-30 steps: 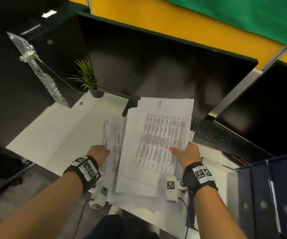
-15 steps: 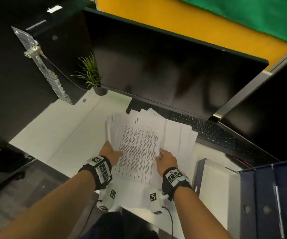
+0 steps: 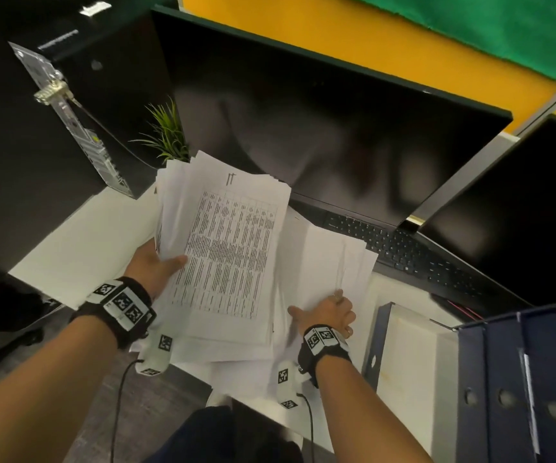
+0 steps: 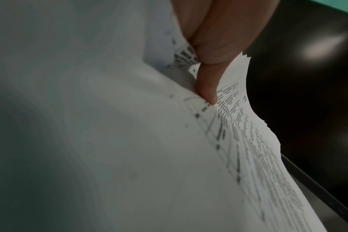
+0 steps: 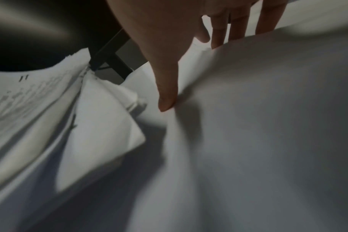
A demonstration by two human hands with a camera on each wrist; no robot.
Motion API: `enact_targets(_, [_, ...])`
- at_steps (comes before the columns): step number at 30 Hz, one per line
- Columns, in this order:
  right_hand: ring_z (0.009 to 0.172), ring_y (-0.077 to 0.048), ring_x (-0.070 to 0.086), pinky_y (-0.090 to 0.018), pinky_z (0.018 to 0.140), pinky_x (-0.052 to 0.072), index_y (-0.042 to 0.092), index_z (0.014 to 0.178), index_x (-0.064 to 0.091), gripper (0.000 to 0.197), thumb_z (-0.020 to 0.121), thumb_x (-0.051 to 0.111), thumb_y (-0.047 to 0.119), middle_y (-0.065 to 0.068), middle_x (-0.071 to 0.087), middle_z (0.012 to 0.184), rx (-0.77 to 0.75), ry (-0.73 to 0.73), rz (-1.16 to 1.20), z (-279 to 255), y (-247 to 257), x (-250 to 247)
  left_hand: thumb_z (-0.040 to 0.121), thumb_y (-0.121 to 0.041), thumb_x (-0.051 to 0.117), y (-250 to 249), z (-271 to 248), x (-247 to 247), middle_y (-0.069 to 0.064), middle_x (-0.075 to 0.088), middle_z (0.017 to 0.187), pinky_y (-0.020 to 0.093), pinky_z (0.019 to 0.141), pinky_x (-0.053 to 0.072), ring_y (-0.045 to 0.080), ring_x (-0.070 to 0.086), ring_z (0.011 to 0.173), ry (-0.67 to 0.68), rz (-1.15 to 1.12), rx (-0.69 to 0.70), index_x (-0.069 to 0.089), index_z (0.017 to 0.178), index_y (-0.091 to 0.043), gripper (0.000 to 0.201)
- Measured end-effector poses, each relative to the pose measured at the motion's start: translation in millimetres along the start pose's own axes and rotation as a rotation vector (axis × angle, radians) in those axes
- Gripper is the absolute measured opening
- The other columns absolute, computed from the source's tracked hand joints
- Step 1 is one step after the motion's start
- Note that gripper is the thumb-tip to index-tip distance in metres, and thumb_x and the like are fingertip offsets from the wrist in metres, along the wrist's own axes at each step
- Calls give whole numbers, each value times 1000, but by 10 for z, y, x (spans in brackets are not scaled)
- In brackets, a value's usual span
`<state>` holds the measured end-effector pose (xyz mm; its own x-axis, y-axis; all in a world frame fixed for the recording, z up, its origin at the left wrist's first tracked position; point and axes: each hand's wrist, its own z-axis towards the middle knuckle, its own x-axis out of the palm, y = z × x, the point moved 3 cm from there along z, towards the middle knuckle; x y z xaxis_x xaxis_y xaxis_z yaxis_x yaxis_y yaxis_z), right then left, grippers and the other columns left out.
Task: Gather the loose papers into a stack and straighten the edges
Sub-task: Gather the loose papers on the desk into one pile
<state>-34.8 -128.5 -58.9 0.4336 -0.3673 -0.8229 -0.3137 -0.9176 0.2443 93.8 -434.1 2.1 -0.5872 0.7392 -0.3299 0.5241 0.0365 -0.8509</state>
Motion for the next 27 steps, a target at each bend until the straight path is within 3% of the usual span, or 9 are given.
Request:
enact_targets(4, [134,-32,34,-54,108,27,13,153,12,120,63,80,57,-10,36,146,13,47,-51,21,35,27,86,-18,75,-28,-10,-6,9,72,112,57,95,52,33,68,102,11,-25,10,61,128,-12,44])
enact_targets(8, [114,-31,58,-48,105,37,13,143,30,92,71,81,40,-11,61,124,25,48,105,3,27,-3,86,-20,75,-36,-22,-57,9,73,110,58,94,53,33,69,101,34,-35,-2,63,125,-14,41])
enact_targets(10, [107,-32,62,-37,92,50,8,138,38,77,76,80,27,-15,62,122,0,57,240,-32,24,-38,87,-18,74,-42,-32,-91,10,73,109,58,93,53,34,69,101,46,-63,-14,64,123,-13,38])
enact_targets(13, [94,-30,62,-27,77,50,2,119,56,45,82,75,20,-15,65,116,-68,57,315,-114,-1,-234,87,-17,73,-21,-42,-102,11,72,114,58,95,52,35,68,105,64,-119,-46,61,127,-12,42])
enact_targets(17, [91,-30,65,-33,82,54,6,101,64,21,90,68,23,-14,69,100,-181,-136,317,-229,-67,-838,87,-17,74,95,-70,30,11,71,118,56,99,50,34,67,109,102,-118,-90,58,132,-10,48])
enact_targets(20, [87,-30,63,-36,75,53,5,91,63,27,92,64,31,-9,60,82,-240,-369,236,-392,-77,-1500,87,-11,74,216,-126,307,10,71,112,54,97,52,32,67,105,166,-75,-125,60,128,-8,44])
enact_targets(23, [91,-32,60,-37,77,51,4,92,65,29,92,61,33,-10,64,84,-353,-547,278,-572,-104,-2093,86,-14,76,319,-163,578,9,69,109,51,97,52,33,66,103,184,19,-127,61,125,-9,42])
enact_targets(25, [88,-27,62,-37,78,52,3,94,68,23,91,65,26,-7,67,87,-440,-556,428,-685,-120,-2316,86,-19,75,355,-195,704,7,69,107,48,98,52,31,66,102,195,65,-128,63,121,-11,38])
enact_targets(27, [82,-18,60,-23,73,47,1,97,68,19,90,68,18,0,63,86,-472,-493,565,-761,-101,-2374,88,-23,74,375,-224,798,7,71,109,47,98,52,30,67,102,204,90,-115,64,120,-12,35])
